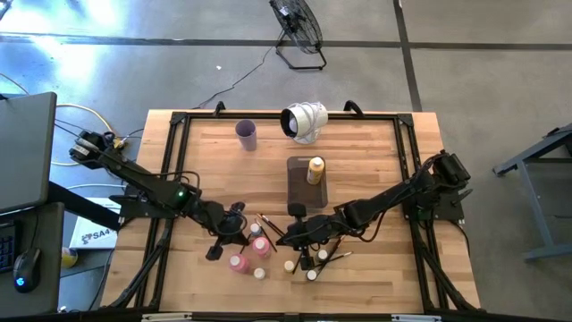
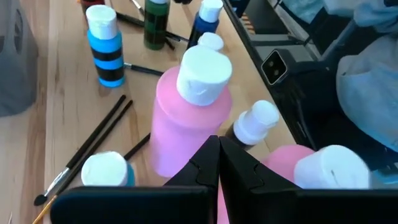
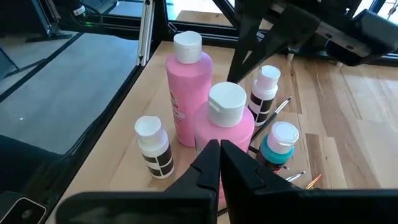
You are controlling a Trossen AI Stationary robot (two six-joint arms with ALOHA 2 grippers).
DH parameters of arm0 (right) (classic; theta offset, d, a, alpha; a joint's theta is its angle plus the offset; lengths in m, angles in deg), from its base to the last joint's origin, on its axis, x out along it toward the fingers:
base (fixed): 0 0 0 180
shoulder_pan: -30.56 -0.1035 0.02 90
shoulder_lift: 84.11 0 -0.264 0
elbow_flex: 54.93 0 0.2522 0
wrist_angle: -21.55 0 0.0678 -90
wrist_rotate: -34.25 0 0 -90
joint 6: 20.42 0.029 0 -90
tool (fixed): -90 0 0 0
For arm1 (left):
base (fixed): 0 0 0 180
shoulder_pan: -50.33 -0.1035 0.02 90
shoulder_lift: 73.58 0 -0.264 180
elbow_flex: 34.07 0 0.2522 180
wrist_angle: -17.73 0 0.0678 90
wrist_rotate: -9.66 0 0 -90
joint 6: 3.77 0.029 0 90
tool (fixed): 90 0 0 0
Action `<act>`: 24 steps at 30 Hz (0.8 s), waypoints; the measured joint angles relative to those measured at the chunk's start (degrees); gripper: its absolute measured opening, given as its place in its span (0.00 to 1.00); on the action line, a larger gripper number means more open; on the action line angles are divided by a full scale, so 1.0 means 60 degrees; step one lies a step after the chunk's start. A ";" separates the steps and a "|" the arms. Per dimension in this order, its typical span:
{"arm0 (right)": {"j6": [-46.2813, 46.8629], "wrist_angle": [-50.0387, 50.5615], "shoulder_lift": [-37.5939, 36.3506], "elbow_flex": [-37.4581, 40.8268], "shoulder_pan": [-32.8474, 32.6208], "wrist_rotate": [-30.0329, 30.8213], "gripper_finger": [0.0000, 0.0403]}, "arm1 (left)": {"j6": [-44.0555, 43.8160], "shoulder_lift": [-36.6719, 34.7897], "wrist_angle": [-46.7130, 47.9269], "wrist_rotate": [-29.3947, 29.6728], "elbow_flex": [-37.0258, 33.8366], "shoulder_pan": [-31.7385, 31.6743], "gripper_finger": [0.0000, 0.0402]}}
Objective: Pick & Place Paint Supplies
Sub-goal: Put the top pink paint bottle into the black bin
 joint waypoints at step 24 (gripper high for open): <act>-0.0004 0.0007 0.0000 0.0004 0.0000 0.0003 0.01 | 0.0036 0.1392 -0.0332 -0.1378 0.0006 -0.0644 0.01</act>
